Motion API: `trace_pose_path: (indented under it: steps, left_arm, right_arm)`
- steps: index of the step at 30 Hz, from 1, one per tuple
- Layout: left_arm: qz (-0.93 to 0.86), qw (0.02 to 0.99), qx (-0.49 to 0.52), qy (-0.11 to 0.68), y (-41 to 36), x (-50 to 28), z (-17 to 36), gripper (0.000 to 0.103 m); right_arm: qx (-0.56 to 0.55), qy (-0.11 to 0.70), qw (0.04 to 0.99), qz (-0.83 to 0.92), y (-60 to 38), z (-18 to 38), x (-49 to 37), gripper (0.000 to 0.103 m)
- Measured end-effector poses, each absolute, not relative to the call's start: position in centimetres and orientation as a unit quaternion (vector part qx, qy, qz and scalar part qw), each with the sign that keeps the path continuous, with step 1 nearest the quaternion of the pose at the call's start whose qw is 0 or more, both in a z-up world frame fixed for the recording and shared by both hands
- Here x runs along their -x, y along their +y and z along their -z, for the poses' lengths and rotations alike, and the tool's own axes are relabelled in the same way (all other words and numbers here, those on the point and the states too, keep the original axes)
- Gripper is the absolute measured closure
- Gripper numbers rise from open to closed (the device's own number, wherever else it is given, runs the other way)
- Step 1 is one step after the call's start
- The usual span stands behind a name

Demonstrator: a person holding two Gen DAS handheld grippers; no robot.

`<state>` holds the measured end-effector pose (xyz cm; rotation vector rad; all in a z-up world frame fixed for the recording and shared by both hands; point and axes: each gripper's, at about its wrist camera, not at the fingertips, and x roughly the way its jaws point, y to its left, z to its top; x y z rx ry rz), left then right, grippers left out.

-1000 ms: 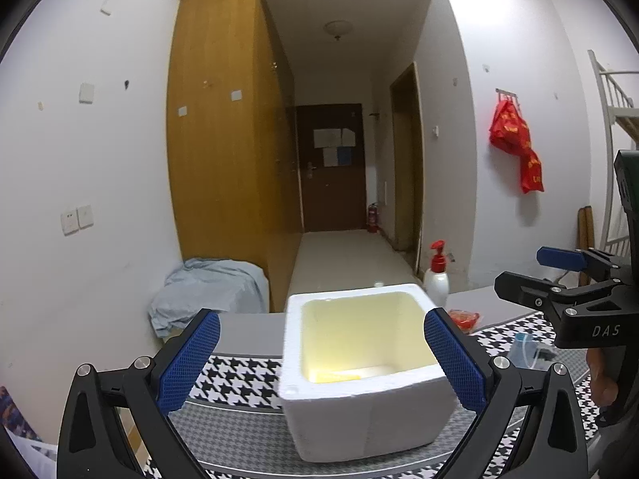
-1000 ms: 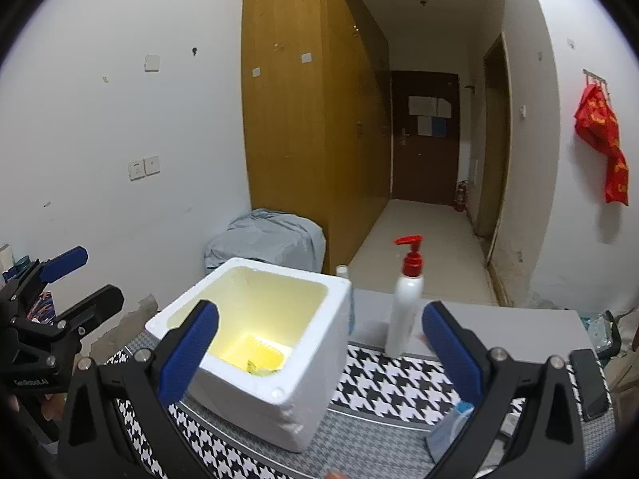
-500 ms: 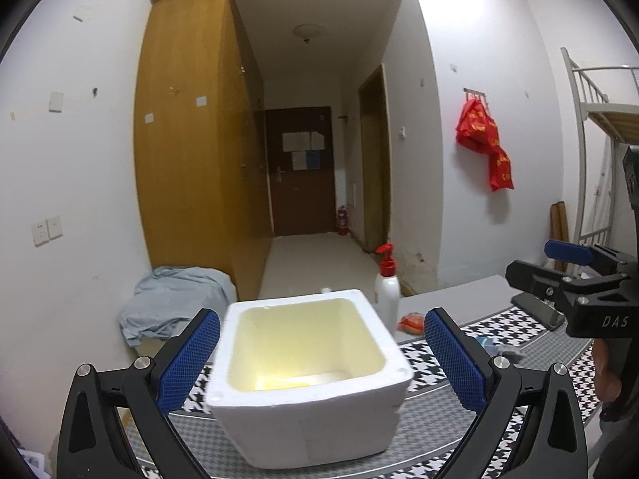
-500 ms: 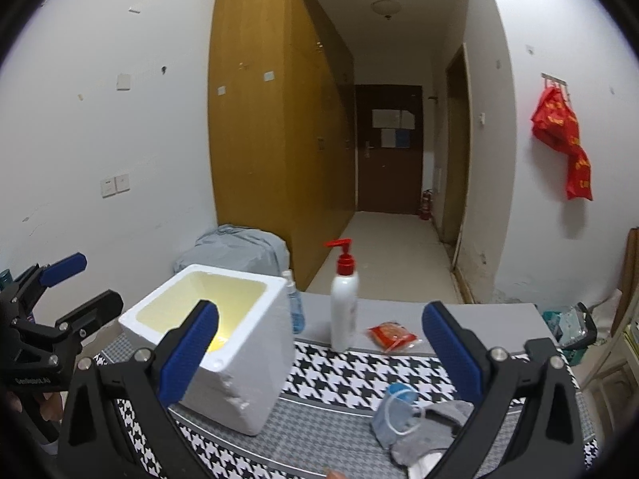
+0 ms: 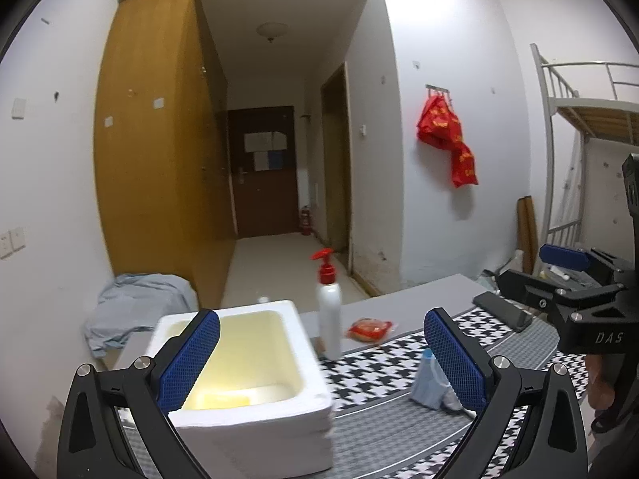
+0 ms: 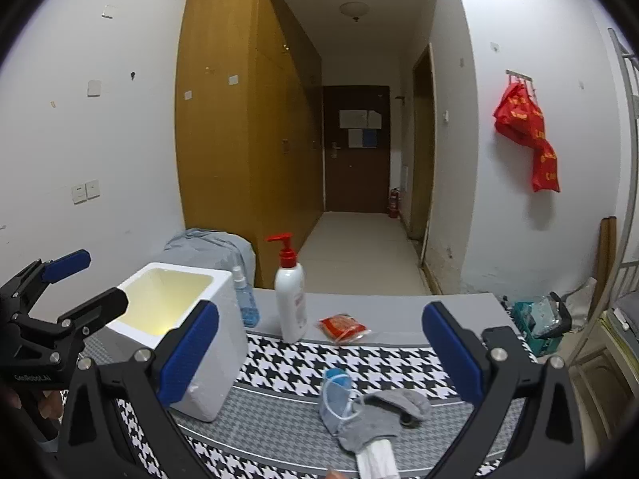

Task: Organize soft objects
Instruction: 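Withdraw both tools from the box toward the mask and sock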

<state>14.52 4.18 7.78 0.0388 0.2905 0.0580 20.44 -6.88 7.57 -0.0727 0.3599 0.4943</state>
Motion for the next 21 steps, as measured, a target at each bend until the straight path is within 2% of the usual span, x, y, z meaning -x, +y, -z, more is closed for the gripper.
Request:
trace_pose_path:
  steps: [21]
  left_arm:
    - [0.029,0.985,-0.013,0.172,-1.3,-19.8,-3.5,0.001]
  right_arm:
    - [0.031,0.213,0.959,-0.184,-13.0,-3.6,-22.1,0.0]
